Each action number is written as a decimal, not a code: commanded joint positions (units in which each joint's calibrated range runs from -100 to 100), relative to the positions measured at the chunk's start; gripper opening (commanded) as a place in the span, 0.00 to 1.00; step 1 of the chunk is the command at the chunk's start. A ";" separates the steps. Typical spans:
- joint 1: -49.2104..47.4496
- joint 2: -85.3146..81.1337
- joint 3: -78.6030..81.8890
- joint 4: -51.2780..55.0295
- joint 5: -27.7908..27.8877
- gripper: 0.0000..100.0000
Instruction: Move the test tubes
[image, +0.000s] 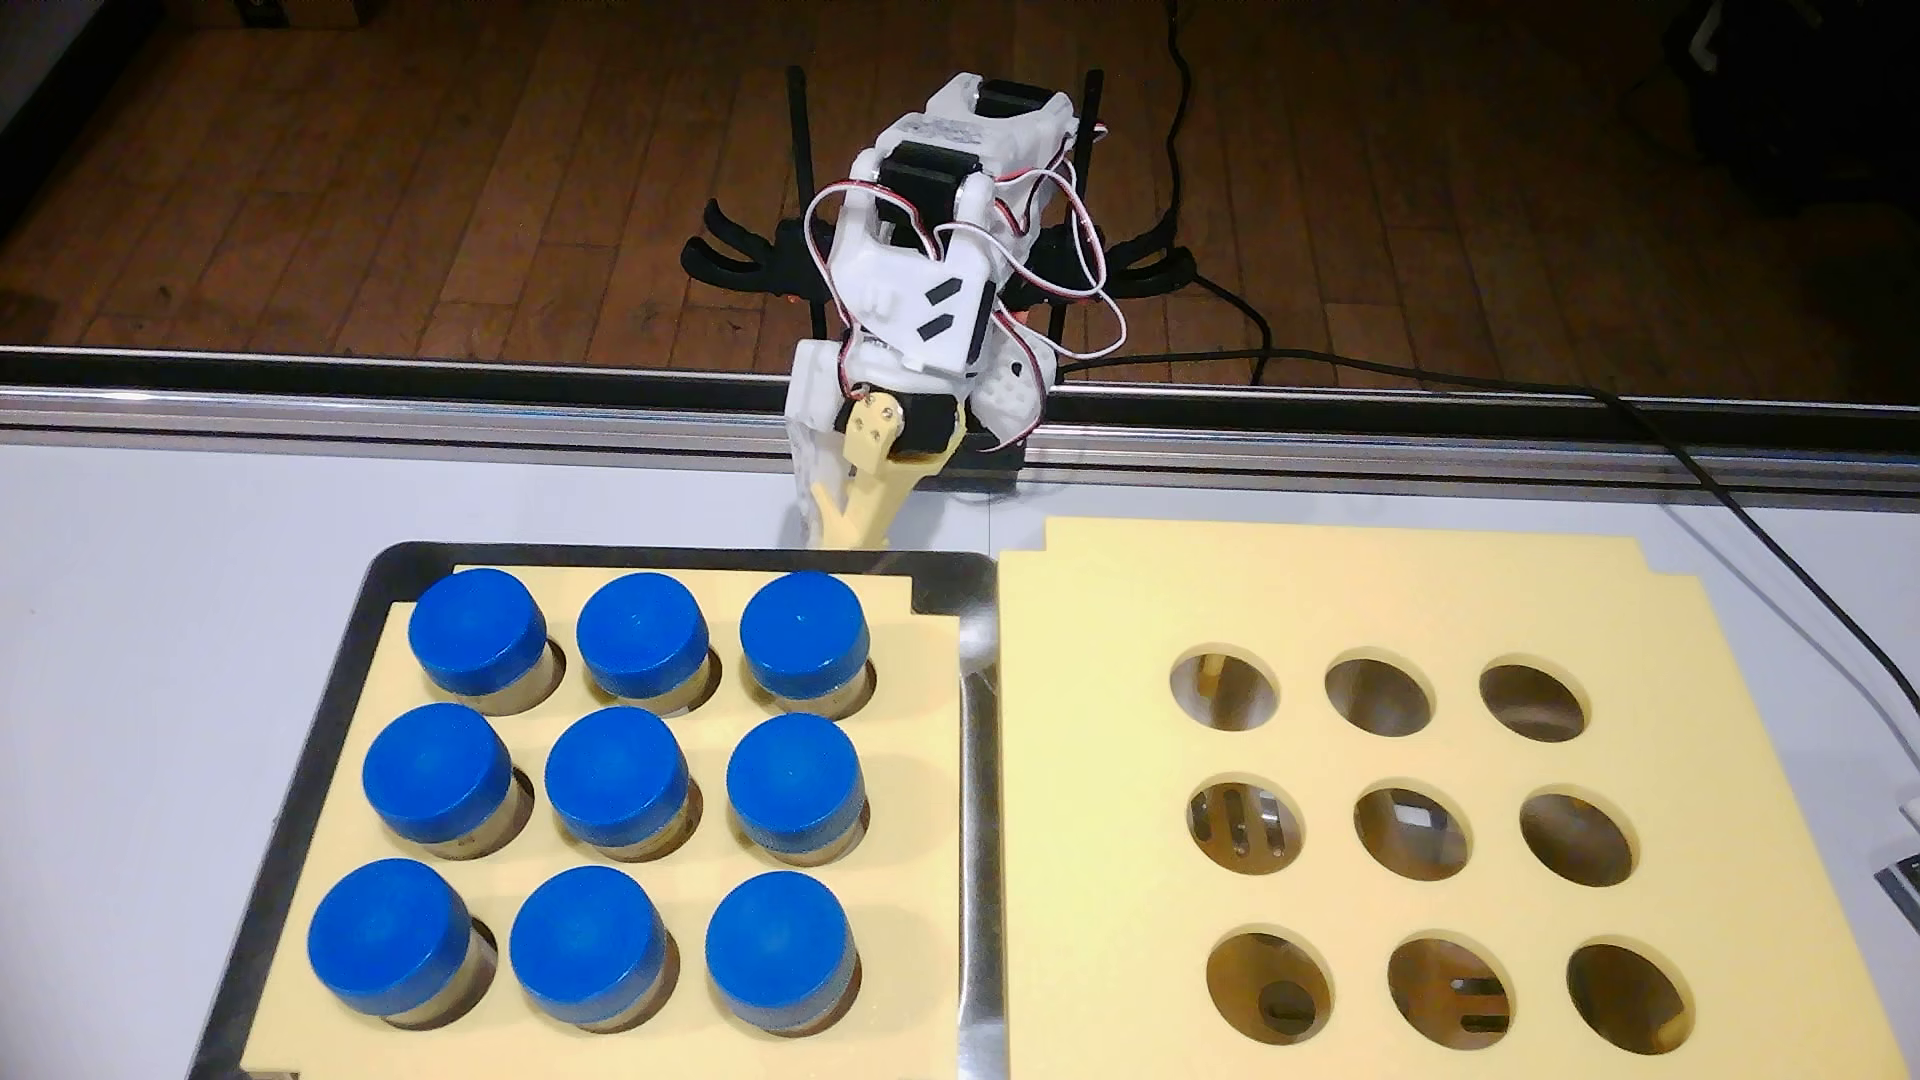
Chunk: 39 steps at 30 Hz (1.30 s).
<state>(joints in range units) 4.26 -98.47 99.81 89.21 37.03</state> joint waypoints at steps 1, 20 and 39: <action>9.56 -0.40 -0.72 -5.80 0.32 0.01; 11.49 35.38 -23.69 -95.05 8.21 0.01; -10.08 31.30 -43.39 -52.31 8.16 0.14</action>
<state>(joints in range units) -0.13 -66.53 53.44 36.71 45.35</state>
